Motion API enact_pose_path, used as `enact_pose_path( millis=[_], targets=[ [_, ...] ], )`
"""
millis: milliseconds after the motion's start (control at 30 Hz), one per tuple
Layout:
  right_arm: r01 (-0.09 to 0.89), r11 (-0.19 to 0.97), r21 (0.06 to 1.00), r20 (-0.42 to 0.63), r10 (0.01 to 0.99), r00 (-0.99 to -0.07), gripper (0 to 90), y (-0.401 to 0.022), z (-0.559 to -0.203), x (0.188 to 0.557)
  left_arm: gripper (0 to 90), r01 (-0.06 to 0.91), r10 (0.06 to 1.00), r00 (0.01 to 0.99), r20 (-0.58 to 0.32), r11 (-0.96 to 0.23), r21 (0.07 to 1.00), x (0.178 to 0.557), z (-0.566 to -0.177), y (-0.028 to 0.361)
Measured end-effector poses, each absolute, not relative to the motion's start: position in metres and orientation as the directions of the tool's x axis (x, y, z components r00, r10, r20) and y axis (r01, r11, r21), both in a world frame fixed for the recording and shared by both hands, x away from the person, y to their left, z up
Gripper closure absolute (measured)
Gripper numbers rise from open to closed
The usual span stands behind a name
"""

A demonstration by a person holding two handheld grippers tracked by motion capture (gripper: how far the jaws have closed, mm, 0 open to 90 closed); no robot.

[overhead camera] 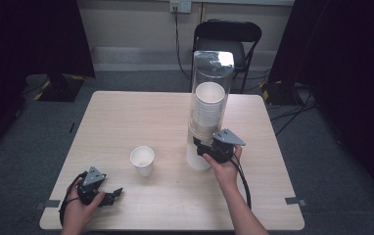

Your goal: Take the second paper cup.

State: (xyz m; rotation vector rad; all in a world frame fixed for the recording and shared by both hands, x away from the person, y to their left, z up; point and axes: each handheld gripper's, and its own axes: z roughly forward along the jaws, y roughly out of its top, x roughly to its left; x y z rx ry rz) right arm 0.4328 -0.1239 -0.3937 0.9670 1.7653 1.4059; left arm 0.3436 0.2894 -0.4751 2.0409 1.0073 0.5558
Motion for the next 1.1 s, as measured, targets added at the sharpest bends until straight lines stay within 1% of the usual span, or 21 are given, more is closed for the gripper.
enact_pose_path(
  millis=[67, 100, 200, 333, 1100],
  targets=[
    [0.145, 0.143, 0.979, -0.052, 0.866, -0.498, 27.1, -0.123, -0.388, 0.432, 14.4, 0.466, 0.806, 0.591, 0.043, -0.384, 0.797, 0.344, -0.475, 0.289],
    [0.146, 0.168, 0.975, -0.072, 0.859, -0.506, 29.5, -0.124, -0.387, 0.434, 14.4, 0.466, 0.806, 0.591, 0.043, -0.384, 0.797, 0.344, -0.475, 0.289],
    [0.133, 0.195, 0.972, -0.101, 0.852, -0.514, 31.7, -0.126, -0.391, 0.434, 14.4, 0.466, 0.806, 0.591, 0.043, -0.384, 0.797, 0.344, -0.475, 0.289],
    [0.100, 0.180, 0.979, -0.104, 0.852, -0.513, 33.0, -0.127, -0.398, 0.432, 14.4, 0.465, 0.806, 0.590, 0.043, -0.383, 0.798, 0.344, -0.475, 0.289],
    [0.124, 0.185, 0.975, -0.099, 0.859, -0.502, 33.9, -0.126, -0.398, 0.432, 14.4, 0.465, 0.806, 0.590, 0.043, -0.383, 0.798, 0.344, -0.475, 0.289]
  ],
)
